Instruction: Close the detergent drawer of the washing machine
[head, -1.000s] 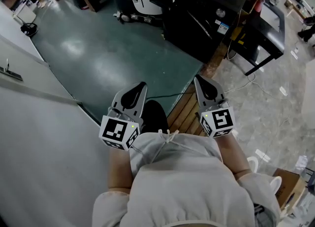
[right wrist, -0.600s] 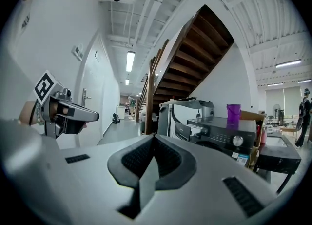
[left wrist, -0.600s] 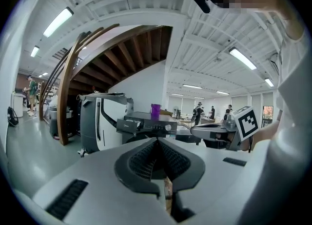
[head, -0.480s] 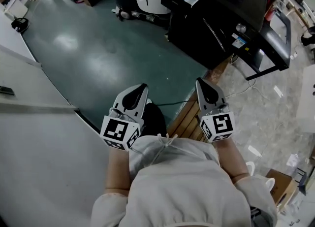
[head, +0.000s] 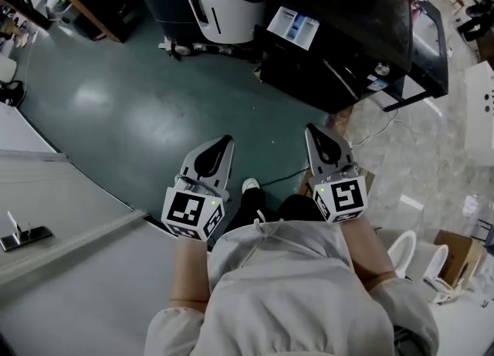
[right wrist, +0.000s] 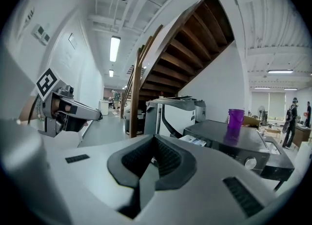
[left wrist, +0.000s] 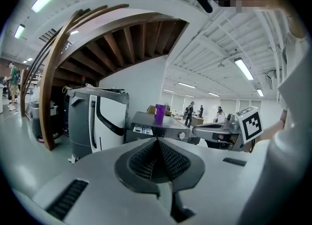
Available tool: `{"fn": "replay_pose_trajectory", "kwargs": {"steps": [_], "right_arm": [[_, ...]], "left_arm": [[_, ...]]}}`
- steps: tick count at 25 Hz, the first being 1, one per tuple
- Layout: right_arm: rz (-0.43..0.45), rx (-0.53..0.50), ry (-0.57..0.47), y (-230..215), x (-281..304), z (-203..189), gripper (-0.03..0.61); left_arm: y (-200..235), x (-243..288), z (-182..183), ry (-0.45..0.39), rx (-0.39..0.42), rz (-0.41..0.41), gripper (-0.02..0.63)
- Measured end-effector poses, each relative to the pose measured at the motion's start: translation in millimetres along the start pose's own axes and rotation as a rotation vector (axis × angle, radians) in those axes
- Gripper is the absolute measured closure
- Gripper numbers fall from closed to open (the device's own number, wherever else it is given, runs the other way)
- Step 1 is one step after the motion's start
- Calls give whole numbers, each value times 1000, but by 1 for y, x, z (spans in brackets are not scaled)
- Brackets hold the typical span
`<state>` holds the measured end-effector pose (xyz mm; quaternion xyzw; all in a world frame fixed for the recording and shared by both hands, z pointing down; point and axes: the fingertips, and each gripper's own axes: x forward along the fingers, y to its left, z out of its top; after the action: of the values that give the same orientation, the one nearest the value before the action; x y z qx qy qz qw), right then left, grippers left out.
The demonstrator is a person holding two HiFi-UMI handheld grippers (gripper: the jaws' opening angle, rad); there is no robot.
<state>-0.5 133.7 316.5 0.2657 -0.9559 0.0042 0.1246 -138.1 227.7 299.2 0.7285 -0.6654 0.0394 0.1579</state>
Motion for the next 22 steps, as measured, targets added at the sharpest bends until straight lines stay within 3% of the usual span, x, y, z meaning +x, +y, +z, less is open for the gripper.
{"fn": "replay_pose_trajectory", "kwargs": {"steps": [6, 14, 22], "right_arm": [[-84, -2, 30, -31, 38, 8, 572], [-162, 18, 58, -99, 92, -15, 572], [-233, 116, 121, -177, 158, -44, 572]], "left_arm": [[29, 61, 11, 38, -1, -70, 594], [55, 165, 10, 107, 39, -134, 594], [75, 273, -1, 172, 98, -191, 594]]}}
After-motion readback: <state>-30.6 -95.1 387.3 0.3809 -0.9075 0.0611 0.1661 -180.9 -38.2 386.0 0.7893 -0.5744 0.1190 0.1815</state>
